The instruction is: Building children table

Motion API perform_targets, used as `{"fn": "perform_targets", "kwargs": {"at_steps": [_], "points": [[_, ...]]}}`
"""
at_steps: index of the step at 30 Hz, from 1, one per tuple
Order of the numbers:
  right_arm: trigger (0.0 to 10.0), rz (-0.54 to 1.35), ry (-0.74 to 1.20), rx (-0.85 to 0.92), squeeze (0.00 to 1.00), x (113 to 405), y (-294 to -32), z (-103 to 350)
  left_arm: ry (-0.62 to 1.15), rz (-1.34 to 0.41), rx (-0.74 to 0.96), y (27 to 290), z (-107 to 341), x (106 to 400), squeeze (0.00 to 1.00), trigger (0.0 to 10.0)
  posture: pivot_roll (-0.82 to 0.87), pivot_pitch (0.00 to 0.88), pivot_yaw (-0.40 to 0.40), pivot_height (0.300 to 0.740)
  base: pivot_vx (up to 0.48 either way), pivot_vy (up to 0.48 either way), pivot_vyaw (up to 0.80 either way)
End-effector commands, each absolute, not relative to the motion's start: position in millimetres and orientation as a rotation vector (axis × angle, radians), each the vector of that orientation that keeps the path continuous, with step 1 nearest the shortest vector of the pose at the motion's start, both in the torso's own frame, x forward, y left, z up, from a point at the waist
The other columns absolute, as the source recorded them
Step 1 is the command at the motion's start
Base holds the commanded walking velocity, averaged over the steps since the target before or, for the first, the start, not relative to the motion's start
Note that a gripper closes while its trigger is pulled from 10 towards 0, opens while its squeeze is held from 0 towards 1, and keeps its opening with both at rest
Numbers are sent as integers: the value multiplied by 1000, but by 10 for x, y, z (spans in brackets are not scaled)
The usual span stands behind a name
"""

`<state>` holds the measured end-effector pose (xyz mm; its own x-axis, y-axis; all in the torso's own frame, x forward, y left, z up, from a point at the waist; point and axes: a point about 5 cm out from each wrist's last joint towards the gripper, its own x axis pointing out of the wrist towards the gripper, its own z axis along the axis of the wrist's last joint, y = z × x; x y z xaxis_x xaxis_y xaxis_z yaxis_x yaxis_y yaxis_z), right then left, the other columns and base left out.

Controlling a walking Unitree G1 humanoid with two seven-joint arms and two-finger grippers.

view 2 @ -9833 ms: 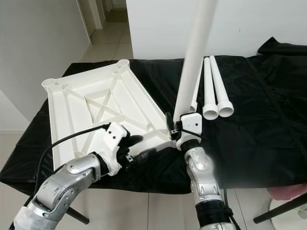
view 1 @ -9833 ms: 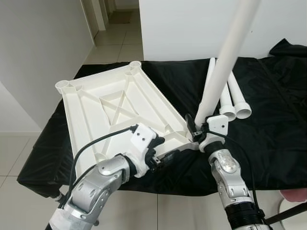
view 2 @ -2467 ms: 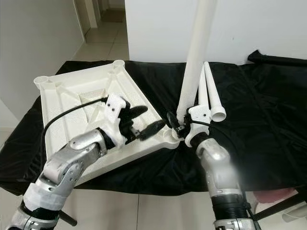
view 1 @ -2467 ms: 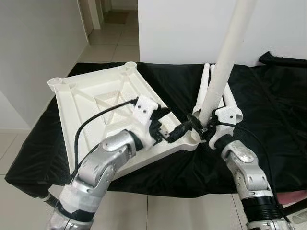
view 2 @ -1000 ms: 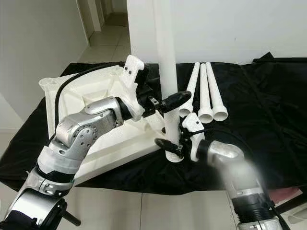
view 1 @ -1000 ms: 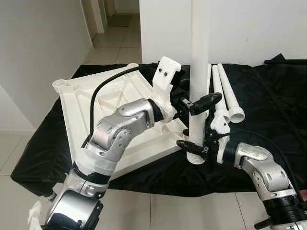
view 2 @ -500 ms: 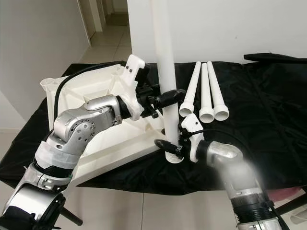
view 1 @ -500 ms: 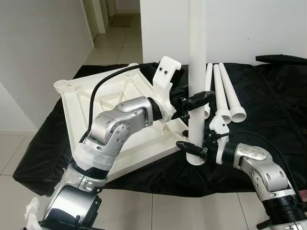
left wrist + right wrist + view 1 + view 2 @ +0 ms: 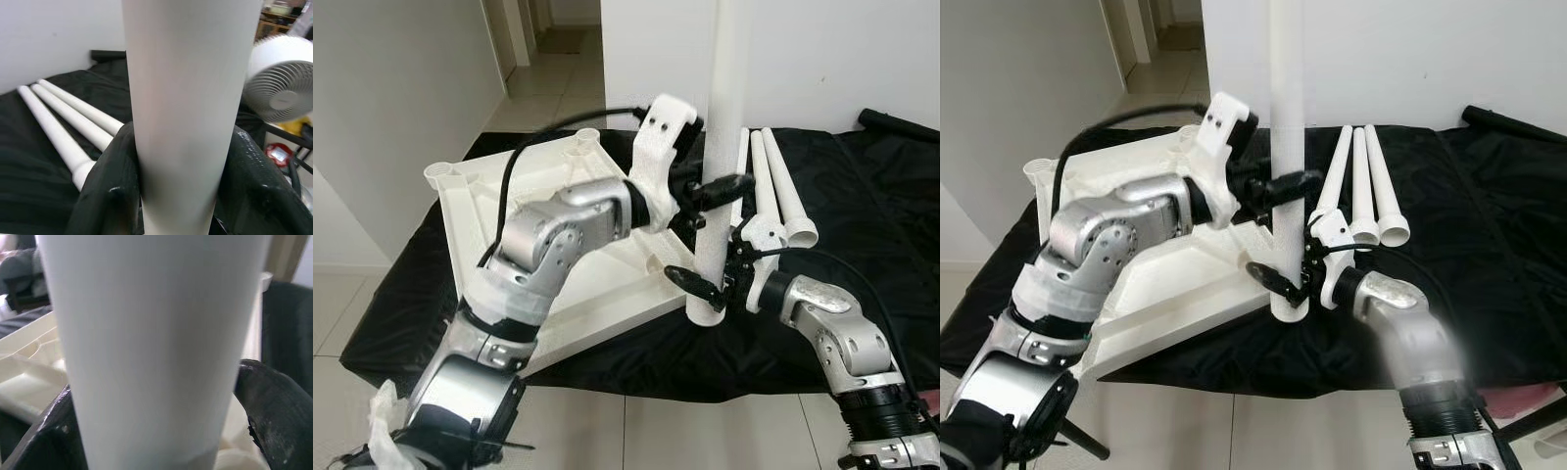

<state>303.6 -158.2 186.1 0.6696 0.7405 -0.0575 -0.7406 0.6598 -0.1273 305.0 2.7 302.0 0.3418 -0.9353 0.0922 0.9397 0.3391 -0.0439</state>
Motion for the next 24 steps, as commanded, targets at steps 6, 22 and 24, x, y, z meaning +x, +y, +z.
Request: {"fn": "perform_targets", "kwargs": {"at_steps": [6, 22, 24], "points": [[10000, 740, -65, -126, 0, 3164, -1528, 1954, -63, -1100, -90, 60, 3190, 3195, 0, 10000, -63, 0, 82, 740, 0, 0, 0], [10000, 368, -126, -59, 0, 3444, -1107, 1997, -187, -828, -32, -105, 3412, 3355, 0, 10000, -70, 0, 84, 740, 0, 0, 0], [10000, 315, -123, -50, 0, 3470, -1062, 2008, -197, -809, -34, -119, 3420, 3359, 0, 10000, -69, 0, 84, 740, 0, 0, 0]]}}
